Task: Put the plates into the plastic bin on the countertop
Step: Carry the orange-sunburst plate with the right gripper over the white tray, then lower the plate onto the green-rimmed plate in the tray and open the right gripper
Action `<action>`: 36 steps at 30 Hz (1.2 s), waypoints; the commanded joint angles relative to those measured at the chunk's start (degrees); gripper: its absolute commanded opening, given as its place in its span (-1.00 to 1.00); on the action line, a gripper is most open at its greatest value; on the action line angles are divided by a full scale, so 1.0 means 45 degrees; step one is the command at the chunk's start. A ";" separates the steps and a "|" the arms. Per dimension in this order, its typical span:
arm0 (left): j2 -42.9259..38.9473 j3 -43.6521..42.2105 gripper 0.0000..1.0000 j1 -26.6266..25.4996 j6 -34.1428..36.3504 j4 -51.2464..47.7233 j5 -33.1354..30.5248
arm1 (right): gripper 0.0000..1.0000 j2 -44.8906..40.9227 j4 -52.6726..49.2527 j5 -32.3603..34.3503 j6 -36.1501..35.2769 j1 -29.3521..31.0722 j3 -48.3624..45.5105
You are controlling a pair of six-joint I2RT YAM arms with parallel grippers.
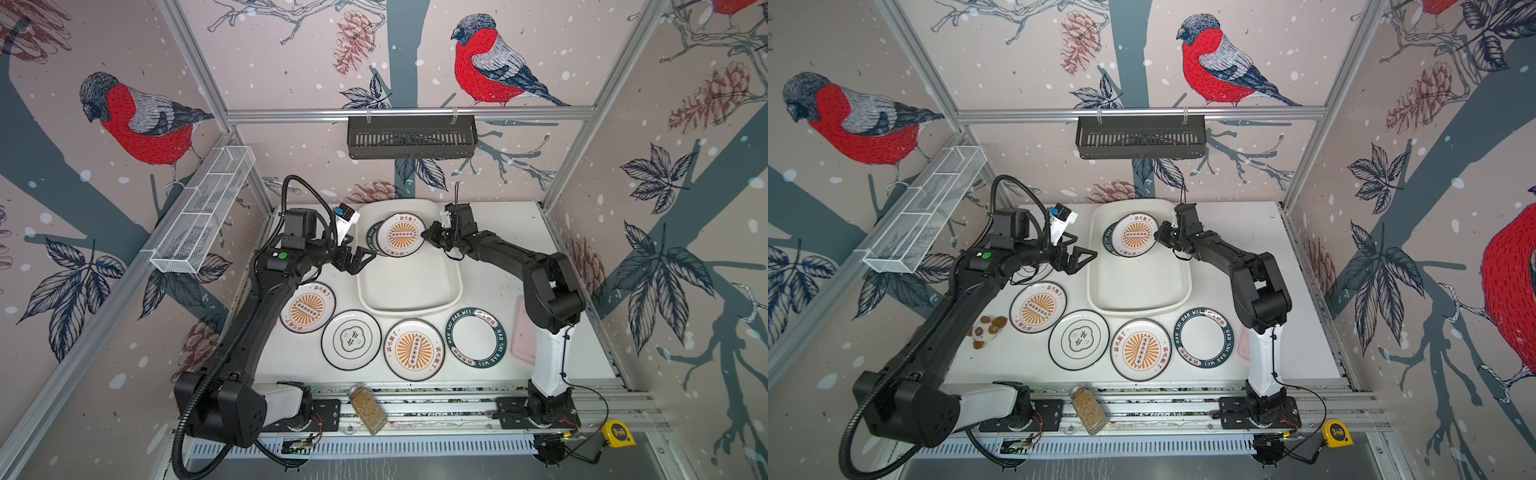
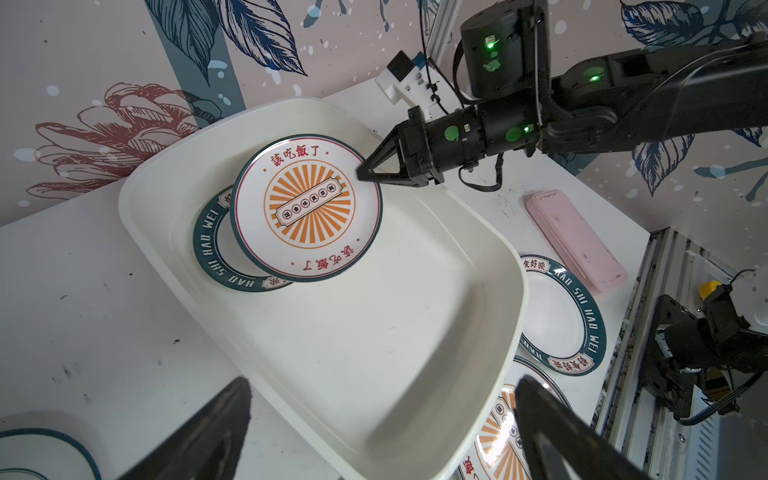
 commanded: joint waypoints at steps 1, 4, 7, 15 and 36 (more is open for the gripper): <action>-0.0012 0.0054 0.96 0.0012 0.0081 0.0282 0.0183 | -0.96 0.0671 0.1073 -0.0172 0.0512 0.0070 0.0599; 0.0030 0.0073 0.97 0.0010 0.0059 0.0264 0.0229 | -0.96 0.1318 0.1053 -0.0165 0.0640 0.0093 0.1256; 0.0040 0.0121 0.96 0.0007 0.0071 0.0244 0.0234 | -0.96 0.1924 0.0828 -0.0129 0.0640 0.0123 0.1927; 0.0176 0.0222 0.96 0.0010 0.0132 0.0230 0.0245 | -0.95 0.3068 0.0264 -0.0213 0.0602 0.0165 0.3115; 0.0160 0.0199 0.96 0.0010 0.0268 0.0205 0.0309 | -0.74 0.3803 0.0012 -0.0301 0.0700 0.0182 0.3389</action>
